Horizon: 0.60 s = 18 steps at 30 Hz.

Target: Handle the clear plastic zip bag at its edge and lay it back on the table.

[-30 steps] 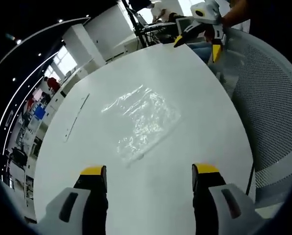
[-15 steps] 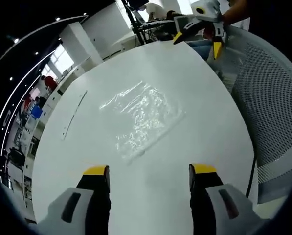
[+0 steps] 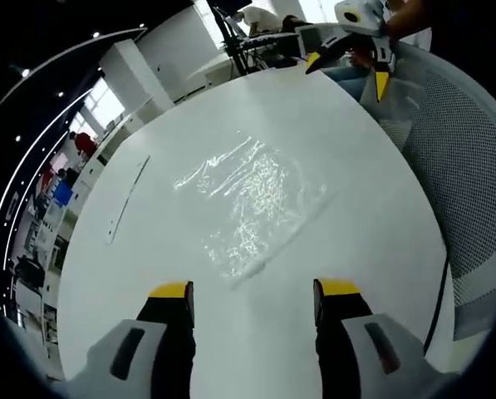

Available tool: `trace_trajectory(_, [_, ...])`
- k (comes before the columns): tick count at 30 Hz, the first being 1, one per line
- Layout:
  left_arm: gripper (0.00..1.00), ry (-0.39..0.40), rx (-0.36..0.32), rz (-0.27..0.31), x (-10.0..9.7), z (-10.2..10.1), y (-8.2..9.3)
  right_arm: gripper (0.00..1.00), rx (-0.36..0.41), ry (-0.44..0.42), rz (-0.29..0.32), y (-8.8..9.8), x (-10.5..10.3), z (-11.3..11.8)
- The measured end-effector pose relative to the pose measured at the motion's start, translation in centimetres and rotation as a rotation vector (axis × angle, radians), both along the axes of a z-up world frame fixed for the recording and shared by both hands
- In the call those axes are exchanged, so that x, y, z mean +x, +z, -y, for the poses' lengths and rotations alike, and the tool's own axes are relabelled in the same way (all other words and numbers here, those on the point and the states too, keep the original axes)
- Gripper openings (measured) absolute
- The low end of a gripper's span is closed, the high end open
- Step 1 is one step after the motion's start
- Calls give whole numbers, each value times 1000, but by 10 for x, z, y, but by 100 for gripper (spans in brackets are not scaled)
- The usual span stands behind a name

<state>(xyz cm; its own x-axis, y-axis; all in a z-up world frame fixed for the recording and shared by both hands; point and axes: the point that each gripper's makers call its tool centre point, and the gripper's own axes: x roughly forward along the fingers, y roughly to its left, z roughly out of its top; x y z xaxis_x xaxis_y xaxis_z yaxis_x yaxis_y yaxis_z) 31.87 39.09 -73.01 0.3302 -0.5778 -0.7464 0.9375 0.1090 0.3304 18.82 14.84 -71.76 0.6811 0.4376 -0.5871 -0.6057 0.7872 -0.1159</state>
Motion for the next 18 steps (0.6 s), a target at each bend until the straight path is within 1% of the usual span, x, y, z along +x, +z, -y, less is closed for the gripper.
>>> trace_trajectory(9, [52,-44,26,-13,4,1,-9,89,-4,-1,-10,-3,0,2])
trace_trajectory(13, [46,-72,39,-22,6,6,-11,89,-5,-4,-15,-4,0,3])
trace_trajectory(18, [42,-113,58,-22,7,13,-13,88,-8,-7,-18,-5,0,4])
